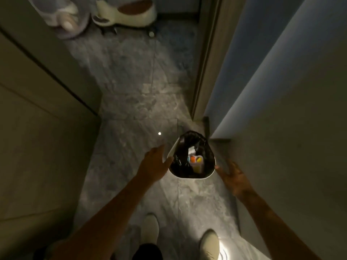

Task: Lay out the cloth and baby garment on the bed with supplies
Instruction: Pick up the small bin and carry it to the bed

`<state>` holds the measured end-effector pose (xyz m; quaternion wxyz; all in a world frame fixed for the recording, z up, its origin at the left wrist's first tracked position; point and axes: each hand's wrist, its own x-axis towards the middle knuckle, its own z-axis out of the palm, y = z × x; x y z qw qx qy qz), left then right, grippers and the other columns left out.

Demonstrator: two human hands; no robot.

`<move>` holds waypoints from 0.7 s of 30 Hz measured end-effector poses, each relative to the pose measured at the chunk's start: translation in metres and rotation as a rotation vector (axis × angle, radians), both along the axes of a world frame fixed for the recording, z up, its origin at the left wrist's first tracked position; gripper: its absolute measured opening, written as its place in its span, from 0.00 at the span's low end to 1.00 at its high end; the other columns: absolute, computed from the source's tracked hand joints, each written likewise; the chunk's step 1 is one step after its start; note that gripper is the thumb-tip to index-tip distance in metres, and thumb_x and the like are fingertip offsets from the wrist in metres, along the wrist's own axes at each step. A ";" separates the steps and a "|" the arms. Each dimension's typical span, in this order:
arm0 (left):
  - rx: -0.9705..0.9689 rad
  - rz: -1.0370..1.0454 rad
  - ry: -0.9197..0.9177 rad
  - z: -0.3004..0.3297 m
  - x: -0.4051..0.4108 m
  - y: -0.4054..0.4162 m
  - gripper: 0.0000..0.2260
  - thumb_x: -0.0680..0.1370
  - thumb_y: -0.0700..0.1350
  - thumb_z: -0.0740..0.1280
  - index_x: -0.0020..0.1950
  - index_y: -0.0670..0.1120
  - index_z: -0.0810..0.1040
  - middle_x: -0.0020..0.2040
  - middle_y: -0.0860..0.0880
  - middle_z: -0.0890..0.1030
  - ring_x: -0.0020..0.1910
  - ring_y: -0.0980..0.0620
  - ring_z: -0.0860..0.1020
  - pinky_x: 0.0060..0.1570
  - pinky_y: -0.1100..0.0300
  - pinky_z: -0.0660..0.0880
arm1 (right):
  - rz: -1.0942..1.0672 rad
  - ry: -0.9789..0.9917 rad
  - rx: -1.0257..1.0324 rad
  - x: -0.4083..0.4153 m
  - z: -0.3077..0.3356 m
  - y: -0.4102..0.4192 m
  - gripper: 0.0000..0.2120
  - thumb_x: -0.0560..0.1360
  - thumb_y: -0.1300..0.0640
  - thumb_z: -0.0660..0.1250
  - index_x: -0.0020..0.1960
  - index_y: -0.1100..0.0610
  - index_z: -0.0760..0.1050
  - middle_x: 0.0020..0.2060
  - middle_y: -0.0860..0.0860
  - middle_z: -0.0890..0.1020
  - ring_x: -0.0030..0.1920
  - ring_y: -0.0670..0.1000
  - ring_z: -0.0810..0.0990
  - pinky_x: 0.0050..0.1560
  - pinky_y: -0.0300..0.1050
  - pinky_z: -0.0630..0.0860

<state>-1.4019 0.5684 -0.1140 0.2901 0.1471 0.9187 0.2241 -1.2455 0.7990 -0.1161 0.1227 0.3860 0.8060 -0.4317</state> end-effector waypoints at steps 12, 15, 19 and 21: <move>0.108 -0.051 -0.010 -0.247 -0.057 0.014 0.35 0.76 0.67 0.58 0.78 0.53 0.54 0.74 0.43 0.67 0.71 0.41 0.67 0.63 0.44 0.71 | -0.186 0.048 -0.112 -0.019 -0.243 0.005 0.36 0.75 0.41 0.66 0.77 0.42 0.53 0.73 0.50 0.68 0.70 0.56 0.70 0.64 0.44 0.65; 0.310 -0.094 -0.035 -0.269 -0.057 0.022 0.26 0.77 0.63 0.62 0.72 0.55 0.65 0.60 0.53 0.79 0.59 0.54 0.79 0.52 0.60 0.79 | -0.249 0.125 -0.166 -0.020 -0.261 0.008 0.32 0.74 0.41 0.66 0.72 0.29 0.53 0.66 0.37 0.73 0.61 0.43 0.74 0.57 0.34 0.72; 0.455 -0.048 -0.098 -0.285 -0.050 0.030 0.26 0.77 0.54 0.69 0.73 0.60 0.64 0.62 0.58 0.78 0.62 0.60 0.77 0.57 0.57 0.78 | -0.235 0.213 -0.323 -0.025 -0.277 0.019 0.30 0.76 0.50 0.68 0.66 0.23 0.57 0.58 0.22 0.72 0.59 0.28 0.72 0.50 0.22 0.72; 0.477 -0.042 -0.062 -0.290 -0.045 0.028 0.27 0.77 0.54 0.69 0.74 0.61 0.63 0.62 0.64 0.77 0.62 0.65 0.76 0.56 0.67 0.76 | -0.197 0.231 -0.349 -0.025 -0.284 0.023 0.31 0.76 0.53 0.68 0.67 0.25 0.59 0.61 0.25 0.73 0.63 0.31 0.72 0.54 0.27 0.74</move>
